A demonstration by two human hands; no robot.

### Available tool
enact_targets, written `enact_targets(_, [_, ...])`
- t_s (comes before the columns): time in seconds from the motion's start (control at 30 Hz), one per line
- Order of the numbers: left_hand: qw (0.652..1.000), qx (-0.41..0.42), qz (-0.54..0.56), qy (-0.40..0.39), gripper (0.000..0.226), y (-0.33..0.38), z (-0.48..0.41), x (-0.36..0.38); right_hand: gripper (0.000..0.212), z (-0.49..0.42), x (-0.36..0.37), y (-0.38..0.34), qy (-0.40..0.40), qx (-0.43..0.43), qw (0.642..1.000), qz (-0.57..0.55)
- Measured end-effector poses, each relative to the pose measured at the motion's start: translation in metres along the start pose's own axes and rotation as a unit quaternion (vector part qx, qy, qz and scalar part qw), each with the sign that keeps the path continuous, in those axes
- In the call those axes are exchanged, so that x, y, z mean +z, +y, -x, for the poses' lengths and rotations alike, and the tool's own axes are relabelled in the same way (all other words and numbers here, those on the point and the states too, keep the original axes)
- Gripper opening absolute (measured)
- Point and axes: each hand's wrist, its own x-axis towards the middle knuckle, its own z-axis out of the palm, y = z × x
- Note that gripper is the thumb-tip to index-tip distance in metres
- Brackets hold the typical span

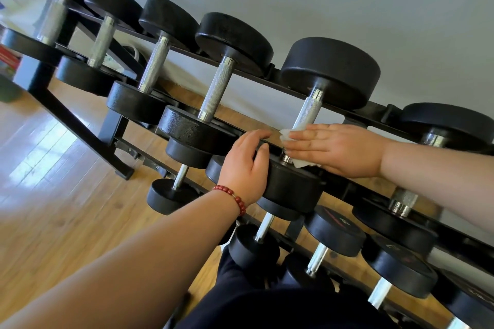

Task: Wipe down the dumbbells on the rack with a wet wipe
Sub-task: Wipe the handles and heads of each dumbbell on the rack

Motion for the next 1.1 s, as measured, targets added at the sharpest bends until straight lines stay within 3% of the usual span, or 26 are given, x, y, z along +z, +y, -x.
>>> enact_targets(0.4, [1.000, 0.006, 0.008, 0.003, 0.034, 0.001, 0.000, -0.001, 0.045, -0.016, -0.001, 0.006, -0.004, -0.050, 0.999, 0.015])
enact_targets(0.73, [1.000, -0.002, 0.012, 0.003, 0.035, -0.001, 0.000, 0.001, 0.048, -0.003, 0.019, -0.019, 0.070, 0.139, 0.988, 0.002])
enact_targets(0.87, [1.000, -0.002, 0.014, 0.002, 0.034, -0.001, 0.000, 0.002, 0.062, -0.015, 0.015, -0.034, 0.063, 0.238, 0.967, -0.071])
enact_targets(0.97, [1.000, 0.006, 0.014, 0.004, 0.034, -0.002, -0.001, 0.002, 0.055, -0.021, 0.011, -0.038, 0.101, 0.297, 0.939, -0.142])
enact_targets(1.1, [1.000, 0.007, 0.022, 0.004, 0.033, -0.003, -0.001, 0.002, 0.041, -0.030, 0.013, -0.046, 0.185, 0.366, 0.907, -0.092])
